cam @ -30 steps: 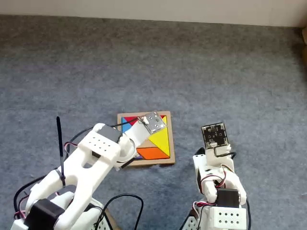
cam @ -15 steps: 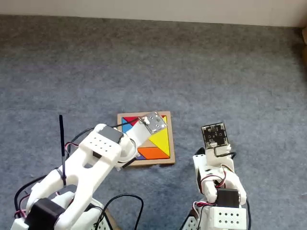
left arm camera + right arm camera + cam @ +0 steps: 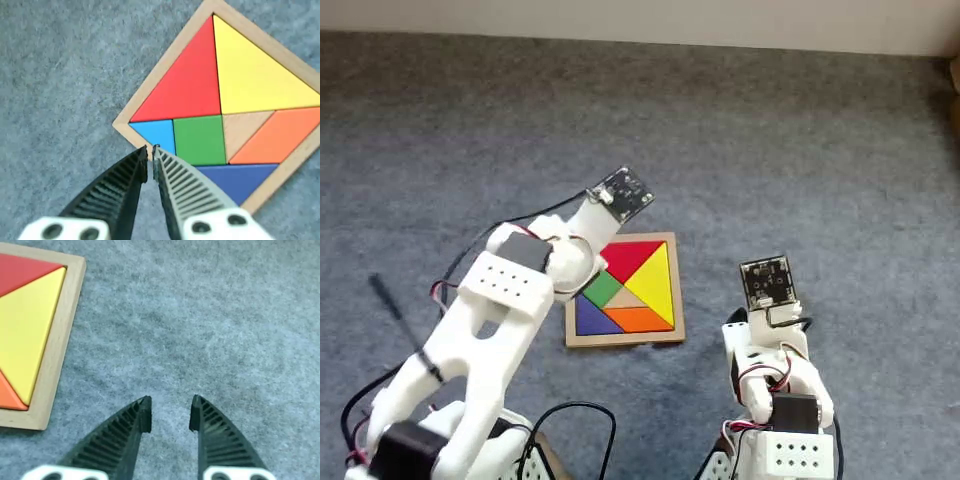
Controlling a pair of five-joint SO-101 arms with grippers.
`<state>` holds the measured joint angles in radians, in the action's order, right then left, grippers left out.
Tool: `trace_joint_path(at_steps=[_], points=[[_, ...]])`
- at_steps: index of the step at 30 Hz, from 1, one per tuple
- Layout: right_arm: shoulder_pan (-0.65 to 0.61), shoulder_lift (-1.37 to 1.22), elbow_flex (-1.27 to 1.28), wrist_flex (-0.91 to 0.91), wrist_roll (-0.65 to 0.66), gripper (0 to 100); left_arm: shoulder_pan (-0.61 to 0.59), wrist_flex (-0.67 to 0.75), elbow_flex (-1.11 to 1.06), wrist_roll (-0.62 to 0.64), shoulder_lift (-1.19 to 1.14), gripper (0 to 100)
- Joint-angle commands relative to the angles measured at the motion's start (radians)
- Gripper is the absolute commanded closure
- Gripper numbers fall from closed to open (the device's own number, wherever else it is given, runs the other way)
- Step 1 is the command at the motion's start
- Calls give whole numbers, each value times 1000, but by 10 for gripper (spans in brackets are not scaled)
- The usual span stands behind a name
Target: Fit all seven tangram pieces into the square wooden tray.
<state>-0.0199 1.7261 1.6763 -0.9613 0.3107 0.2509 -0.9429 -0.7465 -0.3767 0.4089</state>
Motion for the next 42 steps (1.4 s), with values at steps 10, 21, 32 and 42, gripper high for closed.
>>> trace_joint_path(at_steps=[10, 21, 32, 42], points=[[12, 10, 99, -4, 14, 860, -51, 100, 76, 8, -223, 955], [13, 8, 99, -4, 14, 861, -90, 66, -183, 153, 401, 955], [13, 13, 99, -5, 14, 995, -145, 66, -558, 204, 1023, 955], [13, 15, 99, -1, 14, 993, -280, 61, -877, 201, 1432, 955]])
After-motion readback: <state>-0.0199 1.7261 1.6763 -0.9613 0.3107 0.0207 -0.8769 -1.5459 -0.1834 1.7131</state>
